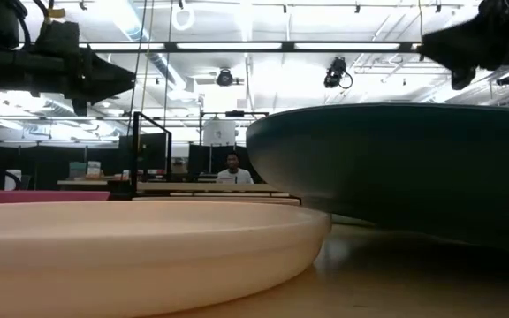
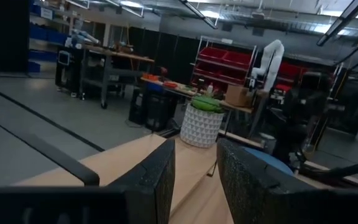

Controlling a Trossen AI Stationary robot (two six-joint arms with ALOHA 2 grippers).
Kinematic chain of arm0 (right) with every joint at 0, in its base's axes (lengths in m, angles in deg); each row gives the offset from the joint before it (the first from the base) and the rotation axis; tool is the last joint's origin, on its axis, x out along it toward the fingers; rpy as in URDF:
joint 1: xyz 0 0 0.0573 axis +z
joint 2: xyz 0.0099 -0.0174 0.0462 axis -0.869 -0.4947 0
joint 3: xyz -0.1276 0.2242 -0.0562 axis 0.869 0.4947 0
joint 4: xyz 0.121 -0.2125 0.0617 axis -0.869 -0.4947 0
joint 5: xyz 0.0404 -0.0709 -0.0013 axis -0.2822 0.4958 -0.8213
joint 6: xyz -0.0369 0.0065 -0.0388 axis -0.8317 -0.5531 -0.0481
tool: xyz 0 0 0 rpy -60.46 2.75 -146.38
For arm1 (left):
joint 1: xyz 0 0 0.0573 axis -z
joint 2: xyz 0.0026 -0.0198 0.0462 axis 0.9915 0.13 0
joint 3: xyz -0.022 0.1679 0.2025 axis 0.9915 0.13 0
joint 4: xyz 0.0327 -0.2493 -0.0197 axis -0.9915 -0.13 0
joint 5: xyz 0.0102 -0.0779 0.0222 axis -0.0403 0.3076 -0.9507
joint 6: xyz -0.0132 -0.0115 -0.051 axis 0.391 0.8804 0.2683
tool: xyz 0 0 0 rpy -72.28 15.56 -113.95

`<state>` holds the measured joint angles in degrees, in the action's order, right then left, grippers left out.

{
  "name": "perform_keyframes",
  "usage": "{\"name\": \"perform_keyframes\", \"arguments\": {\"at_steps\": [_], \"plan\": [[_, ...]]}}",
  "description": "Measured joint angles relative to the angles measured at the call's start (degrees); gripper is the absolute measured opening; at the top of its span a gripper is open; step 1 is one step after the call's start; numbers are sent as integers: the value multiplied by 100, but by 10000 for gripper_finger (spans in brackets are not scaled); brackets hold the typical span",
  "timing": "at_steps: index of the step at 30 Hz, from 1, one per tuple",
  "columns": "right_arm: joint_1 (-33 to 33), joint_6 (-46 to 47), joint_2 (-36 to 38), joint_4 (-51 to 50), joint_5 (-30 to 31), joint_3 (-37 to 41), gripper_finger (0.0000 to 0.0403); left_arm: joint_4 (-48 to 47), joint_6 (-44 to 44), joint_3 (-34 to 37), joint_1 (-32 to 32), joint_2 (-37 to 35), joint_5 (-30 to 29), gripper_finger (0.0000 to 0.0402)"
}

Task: Place and stack plates onto a shelf
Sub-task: Adjust the plates

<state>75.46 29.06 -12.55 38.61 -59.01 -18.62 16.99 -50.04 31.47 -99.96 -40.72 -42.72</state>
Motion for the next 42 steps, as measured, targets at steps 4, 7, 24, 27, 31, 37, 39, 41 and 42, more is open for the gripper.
{"name": "perform_keyframes", "arguments": {"at_steps": [4,7,24,27,31,37,39,41,42], "plan": [[0,582,0,538,-202,0,116,84,-239,-2,-2,0,345,125],[0,574,4,886,-432,-2,116,238,-769,0,-2,-2,1067,125],[-92,-542,-1267,629,-73,-65,116,326,-586,1,4,2,2597,125],[-125,-478,-1755,555,-75,-149,116,478,-377,1,44,5,2595,125],[-174,-321,-2402,539,-316,-270,116,375,-300,-126,425,192,2578,125],[-223,-2,-3442,366,-644,-688,116,385,-371,-589,1237,1158,2109,125],[-219,81,-3803,273,-659,-878,116,391,-372,-760,1461,1581,2074,125],[-219,108,-4140,238,-674,-1070,116,397,-371,-908,1673,1992,2071,125],[-219,105,-4288,236,-676,-1163,116,395,-372,-964,1767,2201,2066,125]]}}
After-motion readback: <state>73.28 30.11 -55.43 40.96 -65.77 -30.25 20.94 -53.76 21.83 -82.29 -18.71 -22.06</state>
